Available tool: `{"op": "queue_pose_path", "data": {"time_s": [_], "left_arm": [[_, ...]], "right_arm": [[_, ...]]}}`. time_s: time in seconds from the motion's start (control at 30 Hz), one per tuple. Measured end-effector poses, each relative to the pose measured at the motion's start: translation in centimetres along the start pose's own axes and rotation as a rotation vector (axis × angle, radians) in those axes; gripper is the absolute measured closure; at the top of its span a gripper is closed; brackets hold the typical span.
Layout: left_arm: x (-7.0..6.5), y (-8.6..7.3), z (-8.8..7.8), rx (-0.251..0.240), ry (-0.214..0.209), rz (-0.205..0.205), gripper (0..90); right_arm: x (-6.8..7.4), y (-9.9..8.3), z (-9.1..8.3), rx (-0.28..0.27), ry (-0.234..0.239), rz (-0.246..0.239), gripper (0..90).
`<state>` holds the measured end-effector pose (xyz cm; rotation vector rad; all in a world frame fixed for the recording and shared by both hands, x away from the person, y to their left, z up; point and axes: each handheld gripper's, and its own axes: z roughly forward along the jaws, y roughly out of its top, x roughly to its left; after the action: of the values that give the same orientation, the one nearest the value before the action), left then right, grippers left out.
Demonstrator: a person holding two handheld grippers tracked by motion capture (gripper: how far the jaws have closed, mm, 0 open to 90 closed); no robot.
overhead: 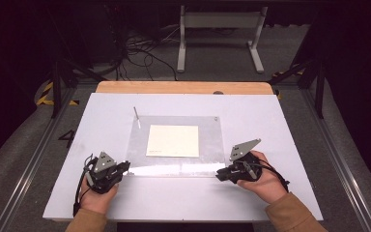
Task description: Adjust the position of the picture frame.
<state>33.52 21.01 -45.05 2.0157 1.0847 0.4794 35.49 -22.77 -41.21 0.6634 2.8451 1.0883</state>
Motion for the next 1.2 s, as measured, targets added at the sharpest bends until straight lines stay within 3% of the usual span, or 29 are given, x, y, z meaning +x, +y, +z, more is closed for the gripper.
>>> {"op": "queue_pose_path", "data": {"time_s": [0.03,0.17,0.2,0.27,0.5,0.63,0.73,0.77,0.9,0.97,1.2], "left_arm": [[0.4,0.7,0.5,0.007,0.020,-0.034,84.6],[0.9,2.1,1.5,0.014,0.065,-0.059,84.5],[1.6,2.8,2.3,0.009,0.086,-0.089,84.4],[2.1,3.1,2.7,0.008,0.095,-0.105,84.2],[4.2,4.9,5.5,-0.032,0.164,-0.207,83.3],[4.8,4.9,6.2,-0.054,0.150,-0.228,82.2],[4.9,4.8,5.8,-0.080,0.117,-0.251,78.7],[4.8,4.8,5.2,-0.096,0.117,-0.252,67.8],[4.3,4.8,4.2,-0.102,0.105,-0.256,52.6],[3.8,4.4,3.2,-0.111,0.091,-0.218,48.7],[2.9,3.3,0.7,-0.151,0.068,-0.165,45.8]], "right_arm": [[-0.1,-0.1,-0.5,-0.003,-0.017,0.005,77.2],[-0.3,-0.2,-1.1,-0.014,-0.023,0.028,75.5],[-0.4,-0.3,-1.4,-0.023,-0.026,0.034,74.2],[-0.4,-0.3,-1.5,-0.017,-0.027,0.036,74.2],[-0.3,-0.3,-1.3,0.014,-0.082,-0.002,72.9],[-0.5,0.2,-0.9,0.056,-0.106,-0.042,73.0],[-0.7,0.6,-0.6,0.070,-0.105,-0.056,73.0],[-1.0,1.0,-0.2,0.080,-0.101,-0.063,74.0],[-1.2,1.5,0.4,0.095,-0.095,-0.066,74.4],[-1.3,2.0,1.3,0.117,-0.090,-0.081,73.9],[-1.9,3.1,2.9,0.160,-0.102,-0.090,72.0]]}}
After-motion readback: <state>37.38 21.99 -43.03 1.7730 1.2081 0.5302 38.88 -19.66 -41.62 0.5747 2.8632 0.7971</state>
